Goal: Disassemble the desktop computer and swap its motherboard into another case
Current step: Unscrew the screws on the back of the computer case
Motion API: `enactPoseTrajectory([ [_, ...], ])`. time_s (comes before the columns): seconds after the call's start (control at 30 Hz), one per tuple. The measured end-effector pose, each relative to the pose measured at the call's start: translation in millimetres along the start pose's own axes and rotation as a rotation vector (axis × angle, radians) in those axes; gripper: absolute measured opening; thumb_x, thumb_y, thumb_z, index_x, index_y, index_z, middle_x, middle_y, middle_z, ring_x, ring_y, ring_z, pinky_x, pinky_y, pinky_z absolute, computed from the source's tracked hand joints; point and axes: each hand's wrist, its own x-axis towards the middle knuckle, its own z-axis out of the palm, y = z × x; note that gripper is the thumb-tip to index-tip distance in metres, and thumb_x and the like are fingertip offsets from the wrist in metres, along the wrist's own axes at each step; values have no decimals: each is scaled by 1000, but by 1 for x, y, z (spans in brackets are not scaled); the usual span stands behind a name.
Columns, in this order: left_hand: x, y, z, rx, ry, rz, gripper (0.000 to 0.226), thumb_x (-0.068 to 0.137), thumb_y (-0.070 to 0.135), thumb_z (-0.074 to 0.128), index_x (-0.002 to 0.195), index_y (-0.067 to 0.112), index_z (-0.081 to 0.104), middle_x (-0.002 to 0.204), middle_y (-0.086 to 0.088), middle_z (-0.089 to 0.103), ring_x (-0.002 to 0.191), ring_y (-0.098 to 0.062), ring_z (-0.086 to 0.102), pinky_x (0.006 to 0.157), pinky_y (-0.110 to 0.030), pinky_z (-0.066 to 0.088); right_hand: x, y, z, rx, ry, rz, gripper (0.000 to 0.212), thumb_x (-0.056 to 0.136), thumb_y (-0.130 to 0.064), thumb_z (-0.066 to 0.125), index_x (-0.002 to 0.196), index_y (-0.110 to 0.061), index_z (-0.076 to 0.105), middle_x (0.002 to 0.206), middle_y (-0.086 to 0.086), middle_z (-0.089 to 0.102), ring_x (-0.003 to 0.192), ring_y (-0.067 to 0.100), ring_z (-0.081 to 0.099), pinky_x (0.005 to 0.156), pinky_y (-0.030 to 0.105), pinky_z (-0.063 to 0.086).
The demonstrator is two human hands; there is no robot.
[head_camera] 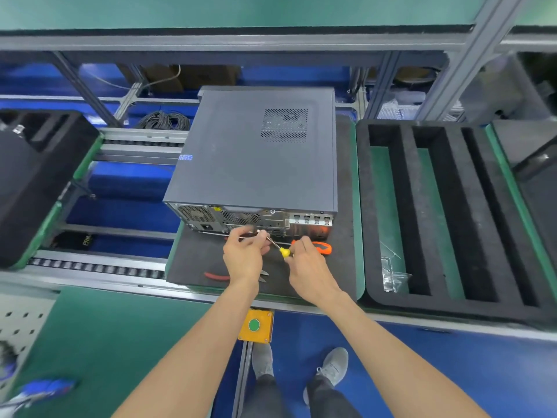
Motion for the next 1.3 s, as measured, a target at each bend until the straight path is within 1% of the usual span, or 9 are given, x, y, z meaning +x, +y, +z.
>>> enactPoseTrajectory([
  [0.13,-4,4,4,-24,-63,9,11,96,13,65,100,20,73,83,3,77,82,-10,74,71,-25,60,-7,-6,-2,244,-18,141,9,101,-15,57,107,-13,51,96,2,56,71,9,54,52,16,36],
  [0.27,-6,8,12,-32,-211,5,13,98,14,63,104,19,74,86,2,78,82,-9,74,70,-22,57,-22,-11,2,474,23,253,5,103,-19,52,108,-17,53,87,3,65,64,9,65,55,22,51],
  [0.47,-17,16,32,-109,-340,-98,14,97,8,63,109,5,71,85,-3,77,77,-13,74,64,-23,57,-40,-19,-3,773,161,346,12,105,-13,46,111,-18,54,77,8,66,48,11,61,49,27,55],
  [0.63,-29,17,41,-144,-414,-178,11,97,7,62,99,3,73,85,-7,77,76,-16,74,63,-25,57,-54,-21,-6,813,250,388,12,104,-13,46,111,-19,54,77,9,66,47,14,60,44,30,54],
  [0.77,-36,18,47,-153,-489,-211,12,96,7,63,97,6,74,89,-8,78,78,-19,75,63,-24,58,-62,-20,-6,845,358,409,15,103,-13,43,100,-23,55,69,8,62,44,12,54,39,27,45],
  [0.9,-40,27,54,-220,-540,-223,14,95,-3,58,95,1,72,87,-11,77,80,-20,75,67,-26,59,-63,-21,-9,832,447,447,16,102,-18,43,100,-25,57,63,2,63,49,9,52,46,29,43],
  [1.0,-42,37,60,-248,-580,-213,14,95,-7,57,97,-3,70,86,-13,76,76,-18,74,68,-24,58,-59,-22,-16,841,488,476,15,103,-24,43,101,-23,58,69,2,64,53,7,52,48,28,42],
  [1.13,-42,45,66,-245,-554,-222,11,95,-8,57,98,-7,68,89,-18,75,76,-21,75,69,-26,60,-50,-25,-23,841,499,507,19,103,-28,41,104,-20,59,81,7,66,69,17,56,61,35,45],
  [1.3,-43,44,66,-242,-543,-220,11,94,-8,58,96,-5,69,85,-16,75,75,-22,74,69,-28,60,-50,-24,-26,812,512,521,20,104,-27,42,102,-20,61,76,6,65,66,16,56,61,35,46],
])
